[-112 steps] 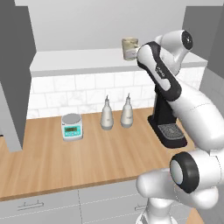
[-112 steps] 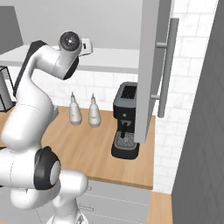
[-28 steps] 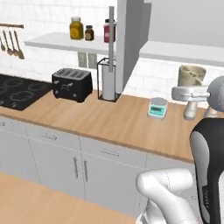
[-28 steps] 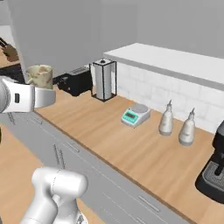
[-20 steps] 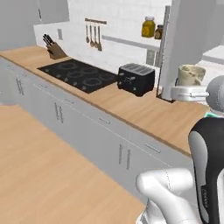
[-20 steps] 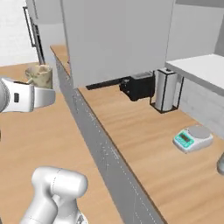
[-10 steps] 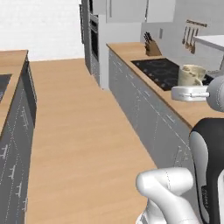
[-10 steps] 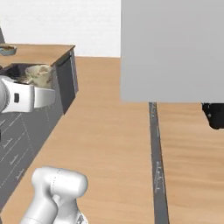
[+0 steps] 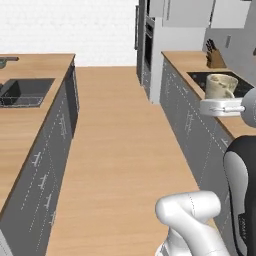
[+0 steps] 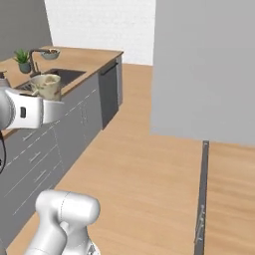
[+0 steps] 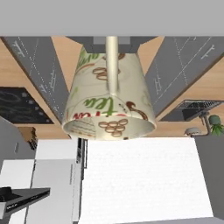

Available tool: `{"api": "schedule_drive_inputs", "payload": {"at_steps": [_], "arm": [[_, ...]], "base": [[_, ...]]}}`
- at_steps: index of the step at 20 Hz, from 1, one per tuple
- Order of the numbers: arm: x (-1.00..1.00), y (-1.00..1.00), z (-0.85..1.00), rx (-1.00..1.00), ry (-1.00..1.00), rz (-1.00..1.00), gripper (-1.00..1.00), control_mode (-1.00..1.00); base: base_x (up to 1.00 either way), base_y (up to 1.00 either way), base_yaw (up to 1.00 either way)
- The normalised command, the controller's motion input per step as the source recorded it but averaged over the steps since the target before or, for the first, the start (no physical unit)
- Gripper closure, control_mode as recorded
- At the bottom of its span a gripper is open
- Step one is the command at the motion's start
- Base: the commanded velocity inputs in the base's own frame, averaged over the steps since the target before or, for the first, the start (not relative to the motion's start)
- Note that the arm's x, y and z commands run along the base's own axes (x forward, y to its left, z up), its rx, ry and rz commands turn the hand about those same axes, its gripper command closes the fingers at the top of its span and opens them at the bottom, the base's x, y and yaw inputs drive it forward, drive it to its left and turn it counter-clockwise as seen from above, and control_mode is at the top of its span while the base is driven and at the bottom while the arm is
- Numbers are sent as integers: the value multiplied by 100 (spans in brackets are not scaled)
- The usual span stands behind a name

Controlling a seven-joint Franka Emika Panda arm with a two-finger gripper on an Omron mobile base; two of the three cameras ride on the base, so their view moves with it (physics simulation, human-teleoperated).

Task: Gather all objects into one cabinet and sort the glasses and bowls to opposite sides.

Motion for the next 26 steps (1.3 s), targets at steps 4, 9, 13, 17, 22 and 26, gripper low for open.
{"api": "schedule_drive_inputs", "payload": {"at_steps": [4,9,13,17,22,26], "arm": [[0,0,0,0,0,0,100,100],[0,0,0,0,0,0,100,100],[0,0,0,0,0,0,100,100],[0,0,0,0,0,0,100,100],[0,0,0,0,0,0,100,100],[0,0,0,0,0,0,100,100]], "base": [[96,0,-5],[100,0,-20],[100,0,-20],[100,0,-20],[100,4,-18],[100,18,-17]]}}
